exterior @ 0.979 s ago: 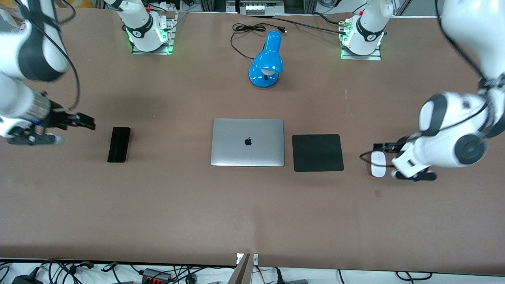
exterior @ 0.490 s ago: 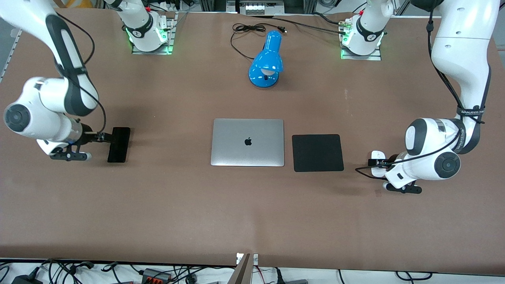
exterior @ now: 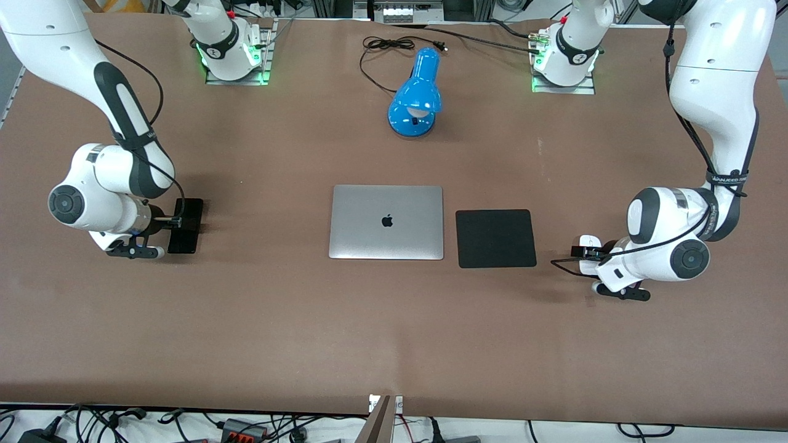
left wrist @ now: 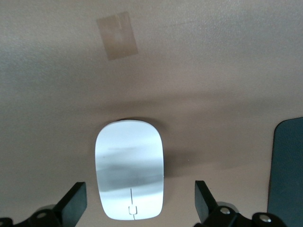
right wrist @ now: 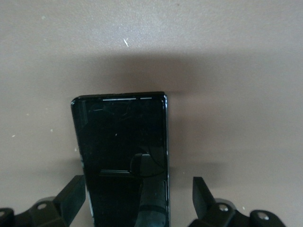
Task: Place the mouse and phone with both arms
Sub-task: 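Grasp the black phone with the right gripper while the left gripper grasps the mouse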
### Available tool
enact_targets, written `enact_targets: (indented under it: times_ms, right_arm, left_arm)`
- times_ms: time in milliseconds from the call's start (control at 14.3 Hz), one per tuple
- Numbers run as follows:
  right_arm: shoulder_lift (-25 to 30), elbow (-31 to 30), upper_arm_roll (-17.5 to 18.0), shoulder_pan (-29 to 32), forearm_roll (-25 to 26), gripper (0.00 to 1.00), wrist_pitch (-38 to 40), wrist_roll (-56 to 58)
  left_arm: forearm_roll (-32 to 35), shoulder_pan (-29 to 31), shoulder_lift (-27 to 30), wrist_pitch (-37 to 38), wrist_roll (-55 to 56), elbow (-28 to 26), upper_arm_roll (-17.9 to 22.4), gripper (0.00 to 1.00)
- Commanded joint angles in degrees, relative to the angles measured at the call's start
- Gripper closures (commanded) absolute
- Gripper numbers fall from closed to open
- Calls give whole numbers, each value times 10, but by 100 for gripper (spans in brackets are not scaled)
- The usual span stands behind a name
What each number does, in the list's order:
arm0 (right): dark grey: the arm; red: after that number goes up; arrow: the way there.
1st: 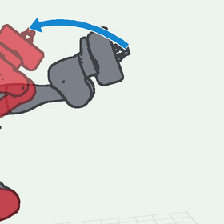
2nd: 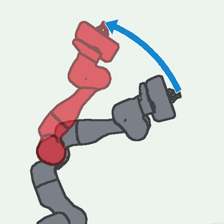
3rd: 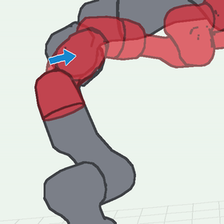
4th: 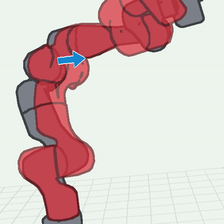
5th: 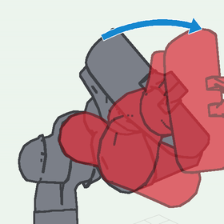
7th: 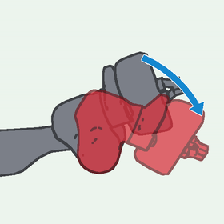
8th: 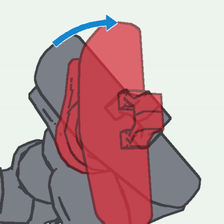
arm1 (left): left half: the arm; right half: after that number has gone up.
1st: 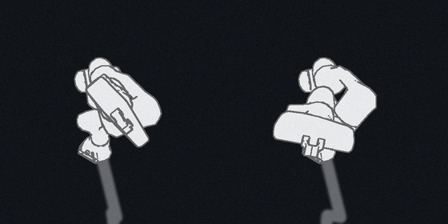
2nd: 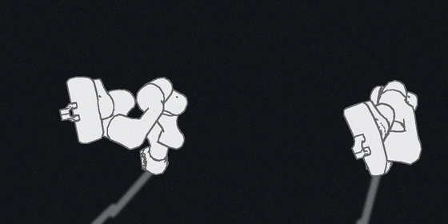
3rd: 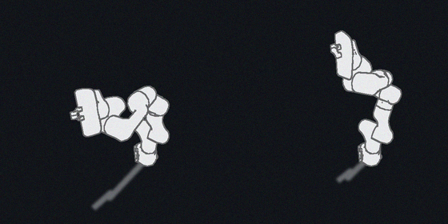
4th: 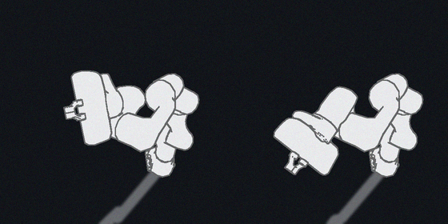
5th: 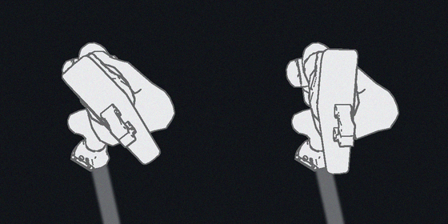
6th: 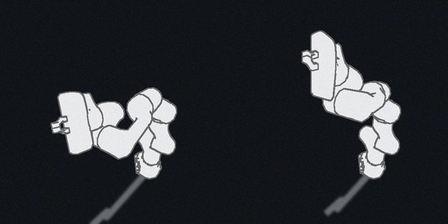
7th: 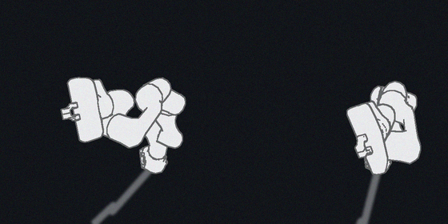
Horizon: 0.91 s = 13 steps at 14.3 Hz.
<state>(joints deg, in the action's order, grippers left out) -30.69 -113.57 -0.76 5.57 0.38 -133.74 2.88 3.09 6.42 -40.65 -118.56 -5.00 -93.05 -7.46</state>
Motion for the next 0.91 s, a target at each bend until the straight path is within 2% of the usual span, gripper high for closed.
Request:
enact_targets:
  times_ms: [0, 420, 559, 629, 699, 839]
  right_arm:
    - [-7, -2, 4, -2, 1, 0, -10, -8]
    - [-6, -4, 8, -2, 2, 0, -8, -3]
    - [-7, -4, 9, -2, 2, 0, -9, 0]
    - [-8, -4, 9, -2, 3, 0, -9, 2]
    - [-8, -4, 9, -2, 3, 0, -9, 3]
    - [-8, -5, 9, 0, 4, 0, -7, 7]
  left_arm:
    - [14, 0, -5, -7, -11, -4, 0, 0]
    - [15, 0, -14, -8, -11, -3, 0, 0]
    - [17, 3, -12, -7, -15, 0, 0, 31]
    - [17, 8, -12, -7, -19, 3, 0, 44]
    - [17, 8, -11, -7, -32, 6, 0, 52]
    - [17, 8, -7, -7, -42, 8, 0, 58]
